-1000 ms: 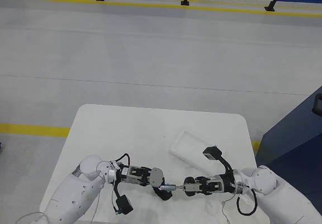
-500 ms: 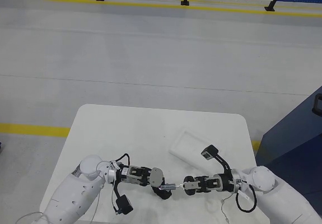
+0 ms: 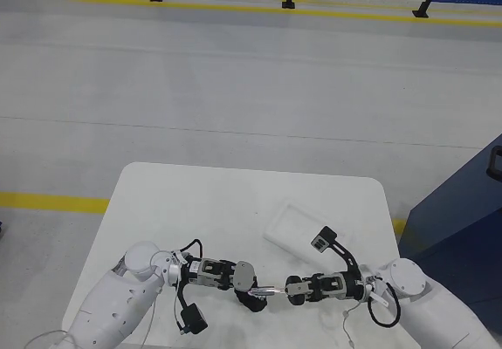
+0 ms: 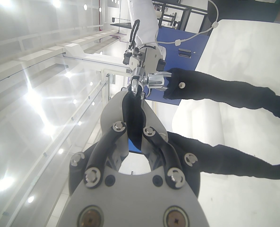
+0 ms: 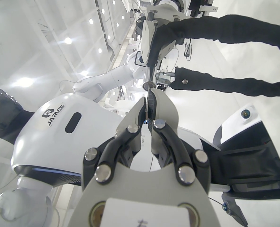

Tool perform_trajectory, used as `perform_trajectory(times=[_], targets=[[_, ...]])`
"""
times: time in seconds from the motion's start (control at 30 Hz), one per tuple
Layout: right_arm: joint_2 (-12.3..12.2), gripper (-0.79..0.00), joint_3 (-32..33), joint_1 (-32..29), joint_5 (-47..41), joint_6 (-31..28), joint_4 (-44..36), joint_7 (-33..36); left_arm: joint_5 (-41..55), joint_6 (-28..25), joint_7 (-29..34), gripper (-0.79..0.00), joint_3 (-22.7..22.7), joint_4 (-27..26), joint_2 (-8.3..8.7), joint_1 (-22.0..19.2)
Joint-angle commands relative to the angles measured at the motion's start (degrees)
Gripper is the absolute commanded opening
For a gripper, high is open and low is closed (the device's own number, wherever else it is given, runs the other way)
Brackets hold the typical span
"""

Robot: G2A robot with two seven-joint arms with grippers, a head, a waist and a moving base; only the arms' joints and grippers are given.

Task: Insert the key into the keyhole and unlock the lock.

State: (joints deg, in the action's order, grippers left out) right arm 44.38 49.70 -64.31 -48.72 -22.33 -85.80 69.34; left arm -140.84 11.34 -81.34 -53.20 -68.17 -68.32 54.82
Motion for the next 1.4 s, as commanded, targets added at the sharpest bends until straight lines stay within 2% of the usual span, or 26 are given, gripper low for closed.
perform_trajectory(times=[0.0,0.77,1.23,1.37], targets=[[0.2,-0.785,0.2,-0.2,-0.7,1.2,0.2,0.3,0.0,0.0,0.0,-0.785,0.0,0.0,0.0,0.0],[2.1,-0.785,1.8,-0.3,-3.5,12.6,2.1,4.1,0.0,0.0,0.0,-0.785,0.0,0.0,0.0,0.0],[2.9,-0.785,3.3,-0.7,-3.7,15.4,2.8,6.1,0.0,0.0,0.0,-0.785,0.0,0.0,0.0,0.0],[3.1,-0.785,4.3,-0.7,-1.3,12.6,2.5,5.5,0.0,0.0,0.0,-0.785,0.0,0.0,0.0,0.0]])
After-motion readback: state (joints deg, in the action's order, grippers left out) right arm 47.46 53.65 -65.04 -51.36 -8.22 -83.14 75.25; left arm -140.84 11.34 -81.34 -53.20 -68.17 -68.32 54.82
